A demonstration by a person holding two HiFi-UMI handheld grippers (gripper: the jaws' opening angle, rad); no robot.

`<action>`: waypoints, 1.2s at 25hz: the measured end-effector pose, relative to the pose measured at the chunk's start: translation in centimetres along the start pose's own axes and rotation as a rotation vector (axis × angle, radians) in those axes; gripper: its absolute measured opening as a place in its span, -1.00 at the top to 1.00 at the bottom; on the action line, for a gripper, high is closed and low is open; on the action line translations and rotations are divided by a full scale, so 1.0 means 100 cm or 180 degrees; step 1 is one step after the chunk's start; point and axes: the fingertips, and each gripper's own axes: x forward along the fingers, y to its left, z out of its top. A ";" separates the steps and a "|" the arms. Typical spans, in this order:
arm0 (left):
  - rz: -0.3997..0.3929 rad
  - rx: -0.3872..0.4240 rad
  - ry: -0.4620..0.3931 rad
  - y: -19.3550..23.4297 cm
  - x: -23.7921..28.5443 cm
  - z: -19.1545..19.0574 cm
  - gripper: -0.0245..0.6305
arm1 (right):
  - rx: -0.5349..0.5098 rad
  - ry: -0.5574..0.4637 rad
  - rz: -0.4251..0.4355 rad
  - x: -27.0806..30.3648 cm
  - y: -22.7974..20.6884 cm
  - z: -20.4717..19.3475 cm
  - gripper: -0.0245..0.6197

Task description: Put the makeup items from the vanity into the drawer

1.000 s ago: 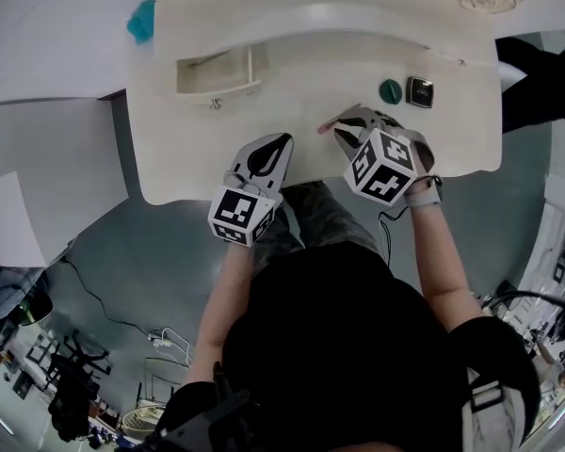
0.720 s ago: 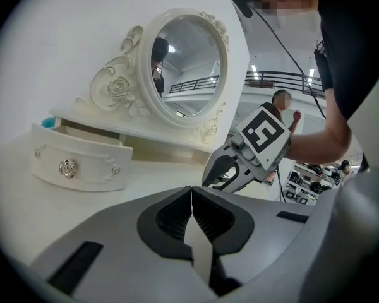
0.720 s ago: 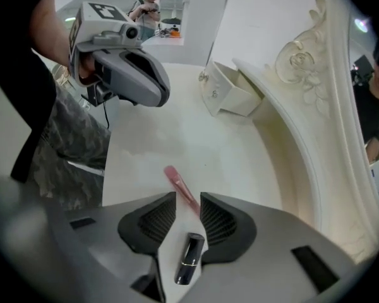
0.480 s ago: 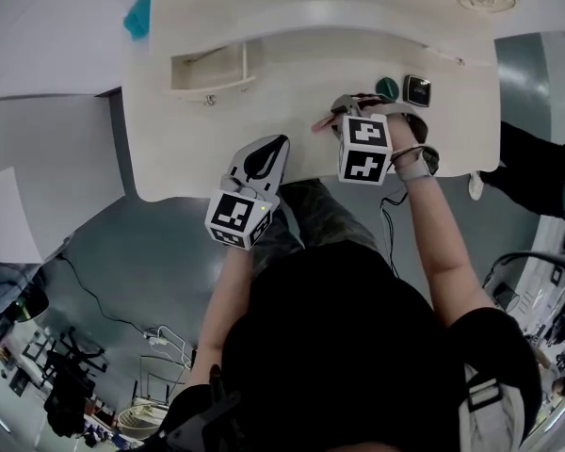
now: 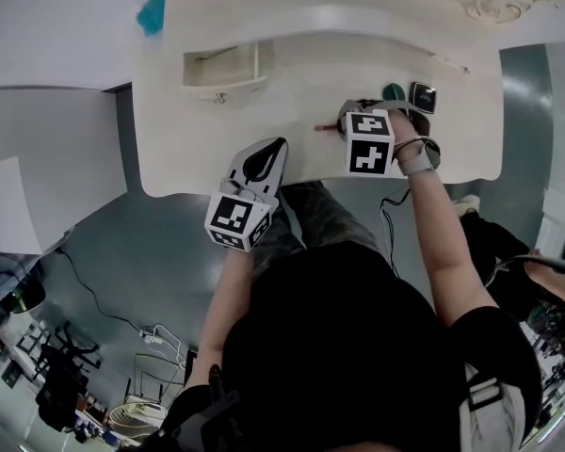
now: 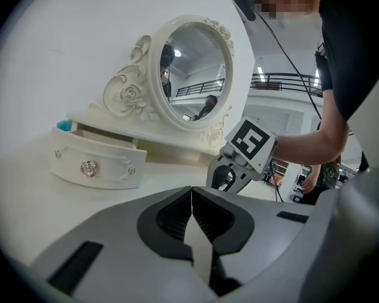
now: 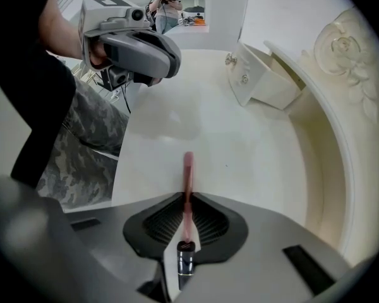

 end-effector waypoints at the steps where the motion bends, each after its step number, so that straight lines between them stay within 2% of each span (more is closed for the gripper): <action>1: 0.0010 -0.0005 -0.0002 0.001 -0.001 0.000 0.88 | 0.0001 -0.0010 -0.0015 0.000 0.000 0.001 0.74; 9: 0.0085 -0.0040 0.0002 0.010 -0.011 -0.001 0.88 | 0.0063 -0.0347 -0.0074 -0.016 -0.001 0.031 0.74; 14: 0.0162 -0.0056 -0.0043 0.023 -0.020 0.004 0.88 | 0.0125 -0.0789 -0.0233 -0.044 -0.016 0.075 0.74; 18: 0.0221 -0.0035 -0.0084 0.035 -0.029 0.011 0.88 | 0.0024 -0.0981 -0.0367 -0.064 -0.033 0.108 0.74; 30: 0.0352 0.0027 -0.0229 0.087 -0.055 0.043 0.88 | -0.0008 -0.1208 -0.0659 -0.091 -0.083 0.177 0.74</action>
